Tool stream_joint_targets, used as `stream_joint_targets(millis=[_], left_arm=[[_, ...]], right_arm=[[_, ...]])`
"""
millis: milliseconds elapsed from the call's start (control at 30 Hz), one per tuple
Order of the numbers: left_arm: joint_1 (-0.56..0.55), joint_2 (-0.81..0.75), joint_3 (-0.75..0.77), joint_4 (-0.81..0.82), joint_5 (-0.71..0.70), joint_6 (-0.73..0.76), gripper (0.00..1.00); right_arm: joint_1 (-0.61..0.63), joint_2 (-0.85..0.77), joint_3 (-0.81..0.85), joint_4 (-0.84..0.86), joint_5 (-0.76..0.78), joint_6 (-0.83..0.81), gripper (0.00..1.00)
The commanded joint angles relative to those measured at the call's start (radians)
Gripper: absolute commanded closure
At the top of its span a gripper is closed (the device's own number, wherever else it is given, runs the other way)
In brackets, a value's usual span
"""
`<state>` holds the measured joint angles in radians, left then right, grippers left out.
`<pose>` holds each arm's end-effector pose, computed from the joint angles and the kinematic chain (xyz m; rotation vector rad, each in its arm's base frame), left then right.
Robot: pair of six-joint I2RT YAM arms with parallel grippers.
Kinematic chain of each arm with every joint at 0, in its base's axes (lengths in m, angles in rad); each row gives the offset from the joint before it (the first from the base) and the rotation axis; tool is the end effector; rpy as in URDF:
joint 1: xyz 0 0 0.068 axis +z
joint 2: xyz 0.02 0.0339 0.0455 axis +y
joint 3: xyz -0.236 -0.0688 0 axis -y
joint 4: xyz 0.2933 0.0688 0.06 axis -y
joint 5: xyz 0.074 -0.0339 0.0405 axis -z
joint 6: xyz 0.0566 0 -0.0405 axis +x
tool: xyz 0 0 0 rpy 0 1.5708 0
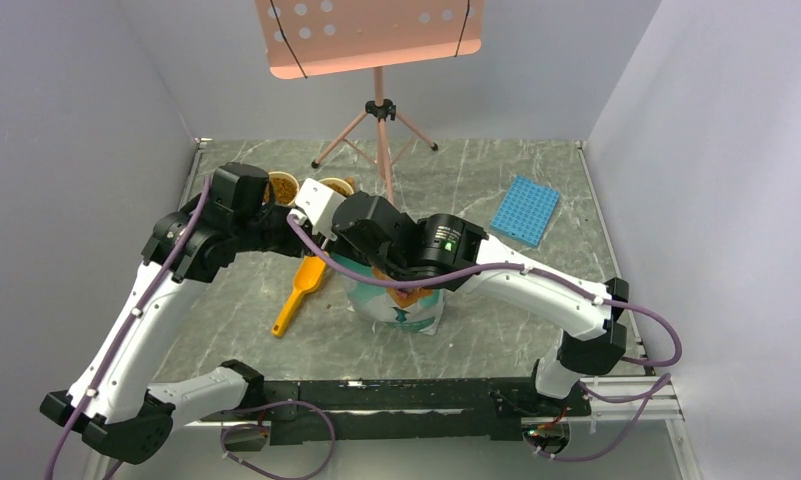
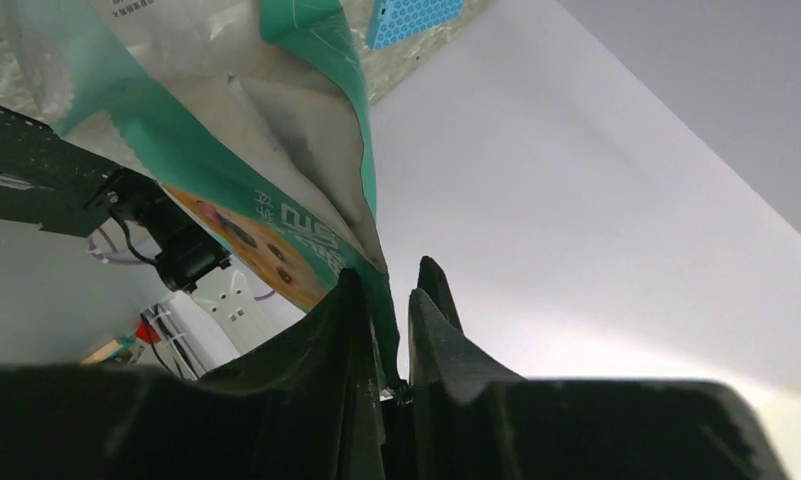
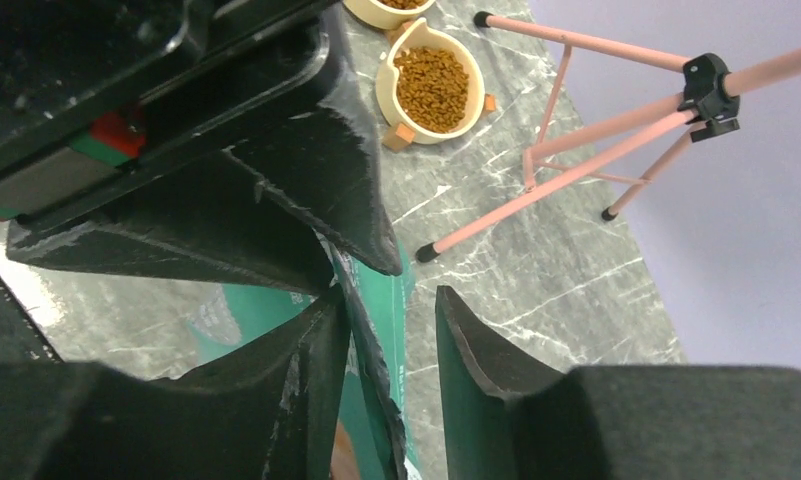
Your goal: Serve the pet food
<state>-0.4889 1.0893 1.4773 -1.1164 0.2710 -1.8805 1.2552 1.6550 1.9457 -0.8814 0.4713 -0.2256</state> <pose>0.2184 -0.1333 0.4036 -1.6477 2.2373 -1.2934 0.1508 0.3789 0.4209 -1.2036 1.7111 0.1113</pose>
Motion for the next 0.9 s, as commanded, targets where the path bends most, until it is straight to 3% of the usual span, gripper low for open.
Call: stream_joint_targets(millis=[0,100,133,167,333,467,633,700,733,867], left_arm=[[-0.005,-0.014,-0.004,0.048,-0.009,-0.023,0.77],[-0.001,-0.015,-0.017,0.060,-0.014,-0.036,1.00],[0.001,-0.011,-0.013,0.050,-0.013,-0.034,1.00],[0.005,-0.004,-0.003,0.035,-0.014,-0.029,1.00],[0.102,0.045,0.108,-0.138,-0.024,0.071,1.00],[0.136,0.070,0.177,-0.196,-0.019,0.117,1.00],[0.135,0.063,0.152,-0.176,0.008,0.110,1.00],[0.135,0.053,0.144,-0.172,0.008,0.101,1.00],[0.135,0.050,0.146,-0.170,0.009,0.100,1.00],[0.133,0.049,0.145,-0.157,0.033,0.094,1.00]], right_arm=[[-0.007,-0.024,0.046,0.002,0.056,-0.008,0.61],[-0.007,-0.012,0.045,-0.016,0.082,-0.009,0.84],[-0.007,-0.014,0.038,-0.018,0.096,-0.009,0.98],[-0.007,-0.019,0.026,-0.020,0.109,-0.010,1.00],[-0.008,-0.121,-0.084,0.003,0.211,-0.006,1.00],[-0.009,-0.246,-0.180,0.034,0.159,0.032,1.00],[-0.030,-0.190,-0.111,-0.035,0.127,0.061,1.00],[-0.040,-0.188,-0.105,-0.026,0.115,0.060,0.81],[-0.043,-0.185,-0.100,-0.027,0.113,0.059,0.77],[-0.045,-0.159,-0.076,-0.048,0.110,0.039,0.74]])
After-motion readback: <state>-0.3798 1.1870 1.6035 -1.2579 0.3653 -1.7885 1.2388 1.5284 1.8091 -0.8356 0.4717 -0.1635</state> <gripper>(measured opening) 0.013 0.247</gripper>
